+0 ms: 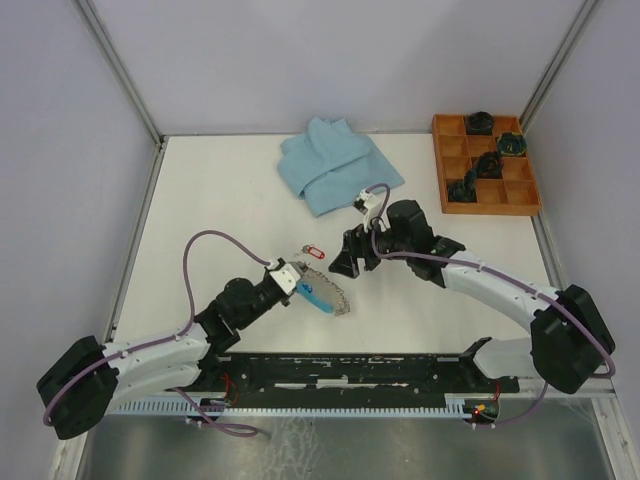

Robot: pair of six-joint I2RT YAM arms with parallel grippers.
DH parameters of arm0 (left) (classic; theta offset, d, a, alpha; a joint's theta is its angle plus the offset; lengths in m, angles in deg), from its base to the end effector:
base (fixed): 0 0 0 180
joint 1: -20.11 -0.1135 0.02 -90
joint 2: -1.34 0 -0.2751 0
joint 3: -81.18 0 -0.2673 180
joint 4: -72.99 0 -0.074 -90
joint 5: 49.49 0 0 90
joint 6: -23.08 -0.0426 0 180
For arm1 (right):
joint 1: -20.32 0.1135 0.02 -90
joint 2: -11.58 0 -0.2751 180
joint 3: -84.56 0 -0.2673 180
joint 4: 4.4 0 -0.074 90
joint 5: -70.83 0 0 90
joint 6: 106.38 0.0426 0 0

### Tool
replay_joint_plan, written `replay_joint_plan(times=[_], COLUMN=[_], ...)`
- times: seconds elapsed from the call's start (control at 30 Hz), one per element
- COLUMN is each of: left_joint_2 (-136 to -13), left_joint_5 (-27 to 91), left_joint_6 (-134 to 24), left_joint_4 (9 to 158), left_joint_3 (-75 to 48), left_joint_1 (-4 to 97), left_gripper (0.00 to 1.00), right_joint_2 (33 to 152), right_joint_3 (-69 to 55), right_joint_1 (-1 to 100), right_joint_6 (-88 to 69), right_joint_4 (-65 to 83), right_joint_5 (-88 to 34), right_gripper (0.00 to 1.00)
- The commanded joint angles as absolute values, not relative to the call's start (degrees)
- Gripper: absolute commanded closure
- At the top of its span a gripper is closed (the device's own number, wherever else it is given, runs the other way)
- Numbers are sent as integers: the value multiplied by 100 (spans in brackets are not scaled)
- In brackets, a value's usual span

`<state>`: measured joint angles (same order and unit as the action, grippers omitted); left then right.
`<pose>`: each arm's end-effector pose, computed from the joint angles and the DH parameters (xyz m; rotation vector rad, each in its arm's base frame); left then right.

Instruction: Put the keys on the keyring

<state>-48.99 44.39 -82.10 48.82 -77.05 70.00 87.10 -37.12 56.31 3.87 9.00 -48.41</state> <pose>0.1280 -0.1475 0.1885 0.8499 1.4293 -0.4054 0.2323 0.1945 0.2442 -0.6282 2.1439 1.1024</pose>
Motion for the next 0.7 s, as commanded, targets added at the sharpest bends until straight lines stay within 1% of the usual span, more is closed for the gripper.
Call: replay_joint_plan(times=[0.0,0.1,0.13,0.23,0.53,0.67], left_joint_2=[-5019,-5062,-5062,-5061,-5186,-5280], left_joint_5=[4207,4167,4158,4157,4097,4080], left_joint_6=[-7907,-7831,-7810,-7772,-7565,-7447], left_joint_4=[4468,4457,4457,4457,4201,4009], left_joint_3=[-7383,-7356,-7349,-7345,-7384,-7402], left_joint_1=[6986,6986,6986,6985,6979,6981], left_gripper=[97,97,97,97,97,97], right_joint_2=[8586,8652,8680,8710,9038,9192], right_joint_3=[-3365,-3324,-3301,-3327,-3414,-3421], right_joint_1=[6113,6345,6419,6607,6962,7056], right_joint_6=[416,151,79,-172,-240,-270], right_joint_4=[990,1130,1210,1352,1121,1057], right_joint_5=[-4335,-3983,-3865,-3506,-3501,-3425], right_gripper=[19,26,27,28,31,37])
